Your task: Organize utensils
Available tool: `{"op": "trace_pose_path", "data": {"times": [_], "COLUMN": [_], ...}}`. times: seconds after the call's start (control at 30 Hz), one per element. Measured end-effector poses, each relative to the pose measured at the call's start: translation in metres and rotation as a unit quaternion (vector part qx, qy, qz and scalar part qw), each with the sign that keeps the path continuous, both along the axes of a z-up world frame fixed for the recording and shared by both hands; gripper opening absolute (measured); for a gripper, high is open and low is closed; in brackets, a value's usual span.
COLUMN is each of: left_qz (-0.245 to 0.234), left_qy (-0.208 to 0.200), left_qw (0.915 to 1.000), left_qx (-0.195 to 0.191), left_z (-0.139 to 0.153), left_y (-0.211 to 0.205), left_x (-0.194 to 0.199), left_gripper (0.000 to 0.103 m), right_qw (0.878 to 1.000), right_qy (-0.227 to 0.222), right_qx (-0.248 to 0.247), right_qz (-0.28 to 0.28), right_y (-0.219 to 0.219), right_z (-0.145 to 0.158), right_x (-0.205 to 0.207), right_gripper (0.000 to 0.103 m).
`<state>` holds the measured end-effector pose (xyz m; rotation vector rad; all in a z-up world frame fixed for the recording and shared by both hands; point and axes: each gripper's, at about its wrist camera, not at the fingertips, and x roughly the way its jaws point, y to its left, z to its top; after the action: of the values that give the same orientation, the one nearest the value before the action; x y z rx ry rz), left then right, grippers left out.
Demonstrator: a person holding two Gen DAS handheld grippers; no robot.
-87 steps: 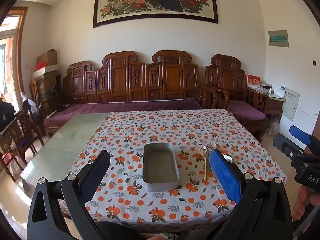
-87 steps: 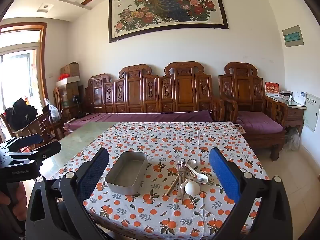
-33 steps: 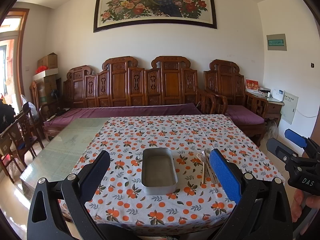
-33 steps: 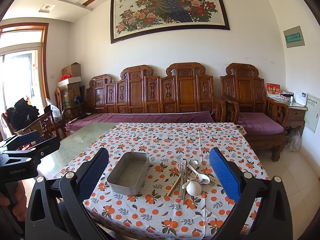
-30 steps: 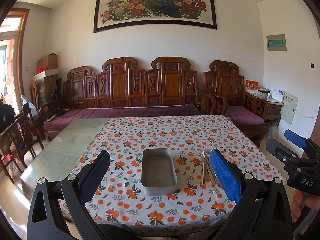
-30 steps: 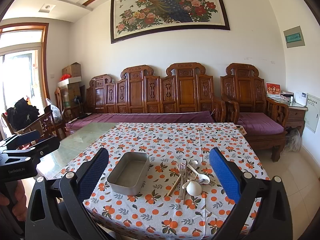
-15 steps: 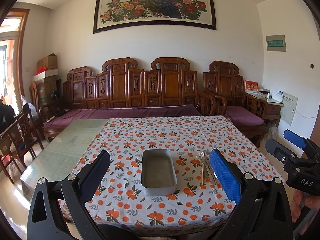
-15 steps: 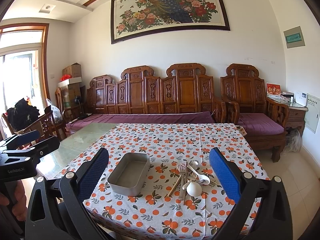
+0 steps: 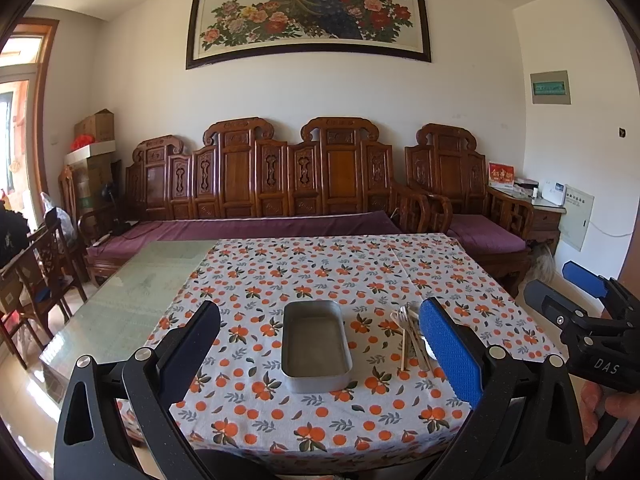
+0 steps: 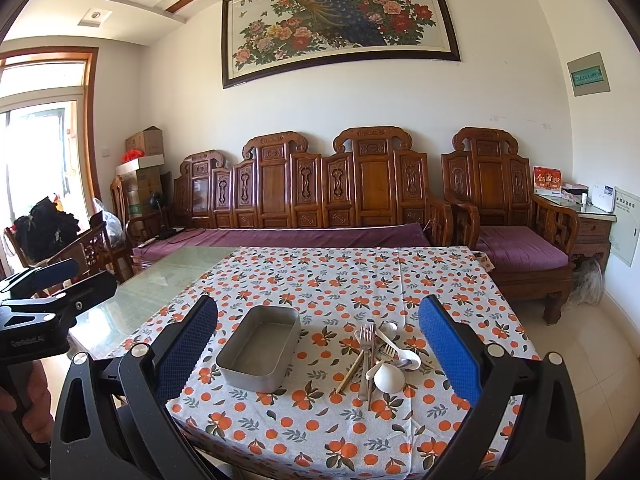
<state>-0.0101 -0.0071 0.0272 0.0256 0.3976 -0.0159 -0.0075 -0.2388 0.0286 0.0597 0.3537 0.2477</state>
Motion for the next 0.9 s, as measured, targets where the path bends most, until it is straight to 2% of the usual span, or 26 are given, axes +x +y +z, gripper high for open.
{"op": "trace_pose_path", "data": {"times": [0.53,0.77,0.9], "left_qz": [-0.005,-0.016,-0.024], "left_qy": [-0.001,0.045,0.065], "left_qw": [1.0000,0.9988,0.9976], "left_qx": [-0.002,0.000,0.005], "left_z": [0.001,-0.023,-0.041], "left_y": [-0.002,-0.005,-0.008], "left_x": [-0.002,0.018,0.028], "left_gripper": [0.096,0.096,0.096], "right_qw": [1.000,1.000,0.999], "right_qy": [0.000,0.018,0.037], "right_qx": [0.000,-0.008,-0.012], "right_qz": [0.000,-0.005,-0.007], "right_y": [-0.002,-0.002,-0.006], "right_z": [-0.001,-0.010,-0.027], "right_x": [0.000,0.009,0.025], "right_gripper": [0.101,0.101,0.100]}}
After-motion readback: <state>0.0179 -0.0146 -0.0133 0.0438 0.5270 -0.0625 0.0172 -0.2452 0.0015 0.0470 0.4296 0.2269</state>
